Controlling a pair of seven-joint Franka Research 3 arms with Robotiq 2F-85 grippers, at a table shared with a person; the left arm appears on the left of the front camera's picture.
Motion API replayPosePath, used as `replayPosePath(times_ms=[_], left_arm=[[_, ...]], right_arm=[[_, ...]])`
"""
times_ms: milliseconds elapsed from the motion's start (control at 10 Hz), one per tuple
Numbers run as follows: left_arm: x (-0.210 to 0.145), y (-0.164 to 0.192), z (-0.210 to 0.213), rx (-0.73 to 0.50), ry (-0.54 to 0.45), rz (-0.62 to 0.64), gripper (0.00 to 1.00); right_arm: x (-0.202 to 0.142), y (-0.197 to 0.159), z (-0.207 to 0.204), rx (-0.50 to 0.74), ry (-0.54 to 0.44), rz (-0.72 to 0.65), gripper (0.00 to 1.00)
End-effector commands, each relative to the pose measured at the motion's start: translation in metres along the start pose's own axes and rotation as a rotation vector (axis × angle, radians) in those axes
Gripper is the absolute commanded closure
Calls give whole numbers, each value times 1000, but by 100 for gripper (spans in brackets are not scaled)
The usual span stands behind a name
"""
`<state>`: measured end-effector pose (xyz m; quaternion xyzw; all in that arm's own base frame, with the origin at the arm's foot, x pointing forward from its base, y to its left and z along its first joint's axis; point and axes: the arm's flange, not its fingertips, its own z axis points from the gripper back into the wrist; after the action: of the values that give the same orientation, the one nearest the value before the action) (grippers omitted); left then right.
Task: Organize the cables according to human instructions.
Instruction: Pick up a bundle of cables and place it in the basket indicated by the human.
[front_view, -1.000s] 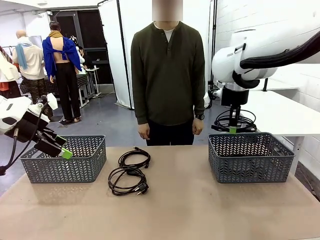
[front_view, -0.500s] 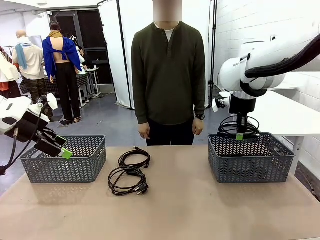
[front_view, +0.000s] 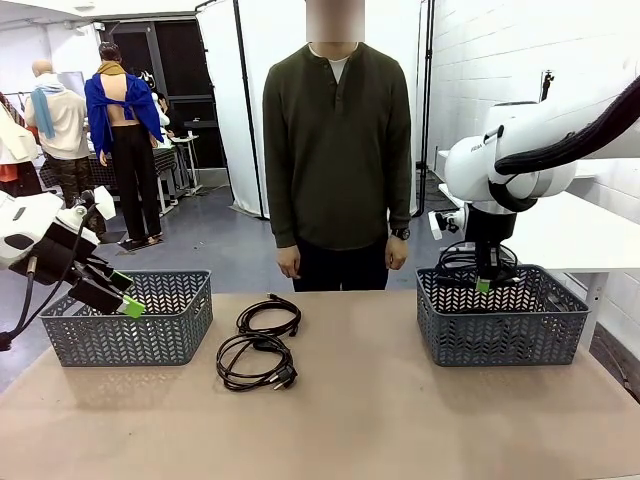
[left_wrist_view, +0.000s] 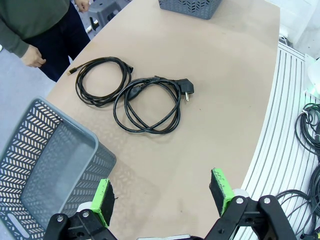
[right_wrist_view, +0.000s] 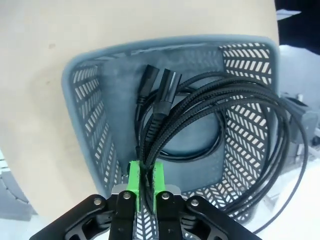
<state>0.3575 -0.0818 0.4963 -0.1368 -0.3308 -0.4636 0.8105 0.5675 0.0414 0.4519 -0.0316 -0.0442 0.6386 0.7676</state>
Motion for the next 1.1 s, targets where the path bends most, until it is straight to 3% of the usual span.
replayPosePath(times_ms=[0, 100, 600, 1000], left_arm=[[-2, 4, 0, -15, -9, -8, 0], [-2, 4, 0, -15, -9, -8, 0], [-2, 4, 0, -15, -9, -8, 0], [-2, 4, 0, -15, -9, -8, 0]], right_arm=[[-7, -2, -8, -1, -50, 36, 100], [-8, -4, -8, 18, -47, 31, 100], [-11, -14, -12, 47, -25, -29, 2], [-9, -21, 0, 71, -16, -103, 0]])
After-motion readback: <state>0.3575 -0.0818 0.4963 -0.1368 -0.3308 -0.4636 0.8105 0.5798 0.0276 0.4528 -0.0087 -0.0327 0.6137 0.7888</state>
